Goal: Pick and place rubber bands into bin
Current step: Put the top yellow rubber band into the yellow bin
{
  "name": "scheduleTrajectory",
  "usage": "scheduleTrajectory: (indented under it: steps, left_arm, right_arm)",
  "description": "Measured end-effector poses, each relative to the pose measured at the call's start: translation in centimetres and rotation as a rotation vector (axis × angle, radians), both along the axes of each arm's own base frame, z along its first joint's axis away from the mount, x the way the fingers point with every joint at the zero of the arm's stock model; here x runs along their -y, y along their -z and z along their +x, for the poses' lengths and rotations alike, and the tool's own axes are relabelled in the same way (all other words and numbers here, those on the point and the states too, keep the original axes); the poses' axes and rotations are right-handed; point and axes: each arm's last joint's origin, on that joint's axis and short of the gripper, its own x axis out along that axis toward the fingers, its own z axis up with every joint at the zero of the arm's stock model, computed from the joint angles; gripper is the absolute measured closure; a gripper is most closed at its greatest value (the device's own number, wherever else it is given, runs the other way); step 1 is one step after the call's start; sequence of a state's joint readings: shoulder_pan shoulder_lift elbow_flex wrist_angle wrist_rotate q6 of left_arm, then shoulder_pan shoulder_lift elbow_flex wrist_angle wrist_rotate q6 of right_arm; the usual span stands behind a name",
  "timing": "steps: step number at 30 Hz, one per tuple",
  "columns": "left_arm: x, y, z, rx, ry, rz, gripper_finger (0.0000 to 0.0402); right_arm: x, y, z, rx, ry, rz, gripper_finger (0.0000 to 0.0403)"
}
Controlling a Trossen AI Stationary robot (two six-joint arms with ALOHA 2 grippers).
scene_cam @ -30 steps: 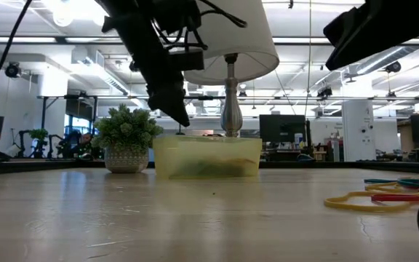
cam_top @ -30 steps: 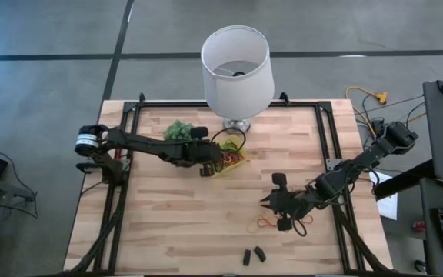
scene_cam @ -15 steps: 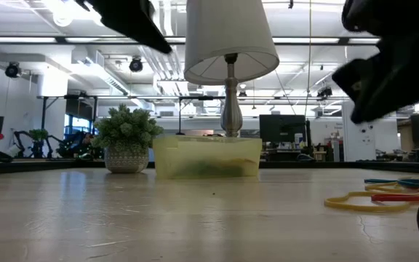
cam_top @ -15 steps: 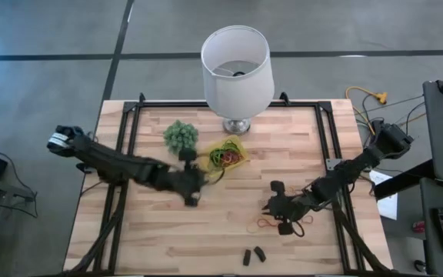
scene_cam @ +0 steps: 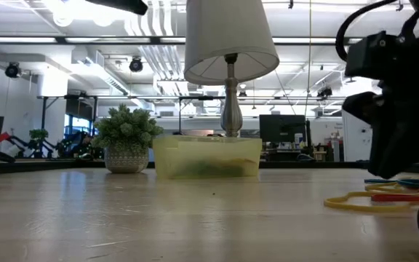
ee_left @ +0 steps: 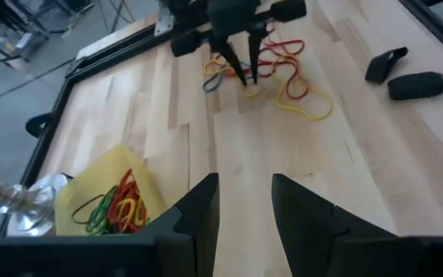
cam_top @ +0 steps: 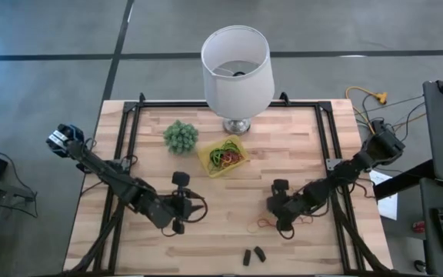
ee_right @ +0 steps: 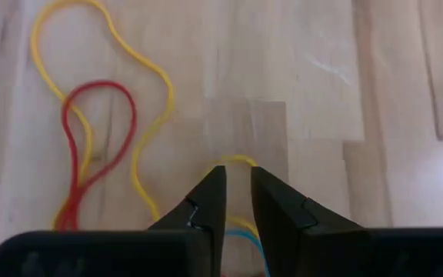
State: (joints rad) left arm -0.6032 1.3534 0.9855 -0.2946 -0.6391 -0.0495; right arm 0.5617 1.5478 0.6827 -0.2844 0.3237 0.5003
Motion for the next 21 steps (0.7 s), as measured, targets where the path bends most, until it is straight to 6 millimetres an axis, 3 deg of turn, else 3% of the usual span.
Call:
scheduleTrajectory:
  steps: [8, 21]
  left_arm:
    - [-0.2, 1.4, -0.2, 0.003, -0.019, 0.018, 0.0297]
    - [-0.2, 1.6, -0.1, 0.010, -0.018, 0.013, 0.0297]
  right_arm:
    - [-0.2, -0.6, 0.2, 0.043, 0.010, 0.046, 0.0346]
    - [-0.5, 1.5, 0.6, -0.030, 0.028, 0.068, 0.0346]
